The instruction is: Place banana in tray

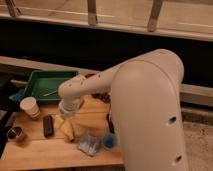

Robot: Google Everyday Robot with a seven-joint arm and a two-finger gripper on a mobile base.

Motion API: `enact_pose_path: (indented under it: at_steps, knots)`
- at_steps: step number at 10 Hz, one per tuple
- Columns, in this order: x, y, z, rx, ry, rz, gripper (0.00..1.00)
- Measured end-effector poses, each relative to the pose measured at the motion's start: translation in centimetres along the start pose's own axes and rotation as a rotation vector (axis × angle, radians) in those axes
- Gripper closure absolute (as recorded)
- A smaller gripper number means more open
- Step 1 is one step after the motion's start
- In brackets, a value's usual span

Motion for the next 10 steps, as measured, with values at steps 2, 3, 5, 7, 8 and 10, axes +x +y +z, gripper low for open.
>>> enact_pose_path:
  at_steps: [2, 3, 5, 7, 8, 10]
  knots:
    - [0.2, -0.6, 1.6, 0.000, 0.022, 0.004, 0.31]
    - [0.5, -0.8, 2.7, -0.004, 0.027, 0.006, 0.31]
    - [0.7, -1.2, 3.9, -0.015, 0.005, 0.009, 0.31]
    - [0.5, -0.4, 4.2, -0.006, -0.014, -0.004, 0.31]
    - [0.3, 0.4, 4.4, 0.009, -0.023, -0.005, 0.31]
    - [0.2, 0.5, 5.1, 0.032, -0.018, 0.002, 0.31]
